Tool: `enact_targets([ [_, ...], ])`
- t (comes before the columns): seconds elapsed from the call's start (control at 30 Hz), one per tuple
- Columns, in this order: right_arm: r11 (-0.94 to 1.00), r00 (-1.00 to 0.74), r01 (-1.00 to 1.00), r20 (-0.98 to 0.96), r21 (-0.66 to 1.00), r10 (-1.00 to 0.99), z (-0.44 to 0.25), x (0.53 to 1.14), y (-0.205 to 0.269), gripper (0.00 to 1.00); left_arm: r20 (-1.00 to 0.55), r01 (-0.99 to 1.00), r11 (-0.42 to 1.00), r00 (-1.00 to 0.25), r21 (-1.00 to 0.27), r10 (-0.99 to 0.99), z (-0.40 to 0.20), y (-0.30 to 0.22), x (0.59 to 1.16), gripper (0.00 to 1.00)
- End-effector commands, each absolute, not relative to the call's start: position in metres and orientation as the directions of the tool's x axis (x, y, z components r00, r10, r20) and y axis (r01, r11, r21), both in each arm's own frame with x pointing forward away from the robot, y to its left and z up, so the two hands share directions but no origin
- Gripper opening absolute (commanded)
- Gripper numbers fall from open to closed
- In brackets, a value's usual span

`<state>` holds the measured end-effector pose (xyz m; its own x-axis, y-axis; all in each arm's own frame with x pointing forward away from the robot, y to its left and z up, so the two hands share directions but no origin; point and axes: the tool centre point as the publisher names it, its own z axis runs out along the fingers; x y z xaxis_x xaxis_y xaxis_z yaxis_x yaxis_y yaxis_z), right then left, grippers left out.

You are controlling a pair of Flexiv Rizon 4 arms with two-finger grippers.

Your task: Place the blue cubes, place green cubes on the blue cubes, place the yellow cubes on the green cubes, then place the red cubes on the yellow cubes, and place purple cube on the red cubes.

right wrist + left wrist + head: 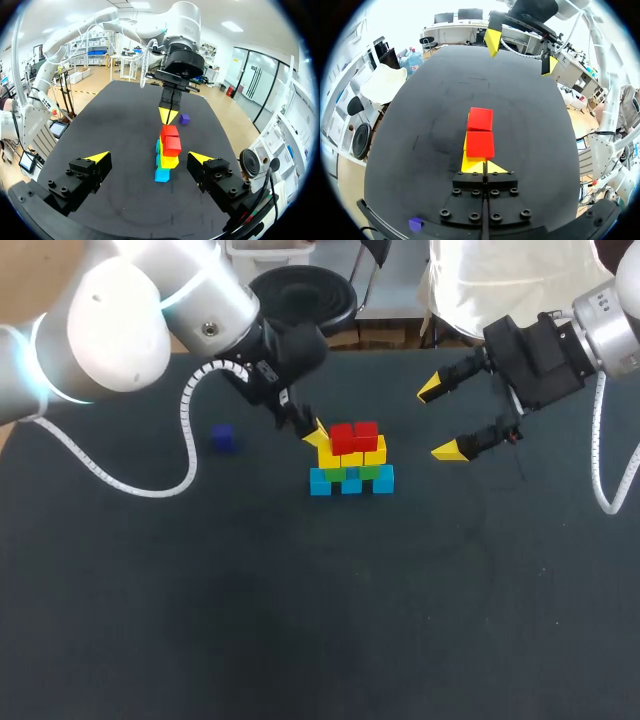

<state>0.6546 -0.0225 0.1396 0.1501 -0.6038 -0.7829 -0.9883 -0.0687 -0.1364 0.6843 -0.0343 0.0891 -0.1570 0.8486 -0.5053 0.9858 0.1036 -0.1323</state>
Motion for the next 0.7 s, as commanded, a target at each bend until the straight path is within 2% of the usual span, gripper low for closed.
enact_targets([
  [0.03, -0.069, 0.151, -0.988, -0.784, -0.137, -0.602, 0.1392, 0.6548, -0.0226, 1.00, -0.501, 0.986, 0.098, -0.154, -0.136, 0.852, 0.0872, -0.0380, 0.6887, 0.00],
  [0.7, -0.069, 0.151, -0.988, -0.784, -0.137, -0.602, 0.1392, 0.6548, -0.0226, 1.00, -0.498, 0.985, 0.109, -0.161, -0.132, 0.852, 0.0886, -0.0336, 0.6927, 0.00],
])
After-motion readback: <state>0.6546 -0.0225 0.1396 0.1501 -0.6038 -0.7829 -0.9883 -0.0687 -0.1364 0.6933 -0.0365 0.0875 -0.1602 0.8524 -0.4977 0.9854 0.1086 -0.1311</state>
